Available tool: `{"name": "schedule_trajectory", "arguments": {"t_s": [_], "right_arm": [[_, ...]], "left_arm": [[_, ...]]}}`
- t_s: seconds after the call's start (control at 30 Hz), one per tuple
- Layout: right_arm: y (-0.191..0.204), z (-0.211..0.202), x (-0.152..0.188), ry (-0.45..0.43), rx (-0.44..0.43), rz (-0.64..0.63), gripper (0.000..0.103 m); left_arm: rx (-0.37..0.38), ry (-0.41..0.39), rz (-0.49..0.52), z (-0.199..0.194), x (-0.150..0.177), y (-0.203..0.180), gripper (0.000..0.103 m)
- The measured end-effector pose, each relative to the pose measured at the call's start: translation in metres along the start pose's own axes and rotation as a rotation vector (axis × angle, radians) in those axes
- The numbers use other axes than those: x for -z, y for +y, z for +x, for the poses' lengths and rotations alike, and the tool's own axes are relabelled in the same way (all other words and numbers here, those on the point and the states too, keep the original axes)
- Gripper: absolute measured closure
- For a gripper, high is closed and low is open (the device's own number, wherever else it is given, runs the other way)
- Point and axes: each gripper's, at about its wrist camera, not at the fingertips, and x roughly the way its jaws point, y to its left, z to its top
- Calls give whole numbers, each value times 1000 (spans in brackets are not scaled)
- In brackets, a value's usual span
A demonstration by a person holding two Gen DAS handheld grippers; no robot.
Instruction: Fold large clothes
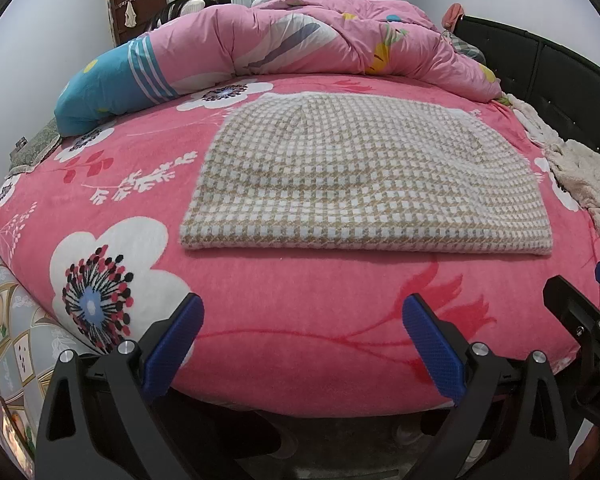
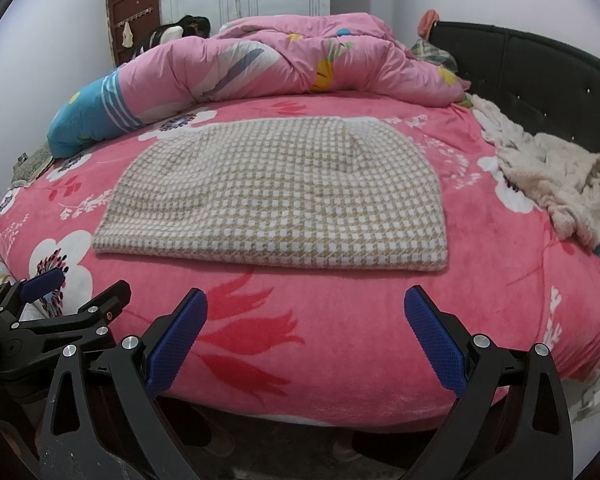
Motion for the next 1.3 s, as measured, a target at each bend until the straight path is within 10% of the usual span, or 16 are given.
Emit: {"name": "schedule_trajectory", "arguments": {"t_s": [1.3], "right_arm": [[0,9,4,18,8,-12,8]], "left_arm": [[-24,3,-6,6,0,2,5]]}}
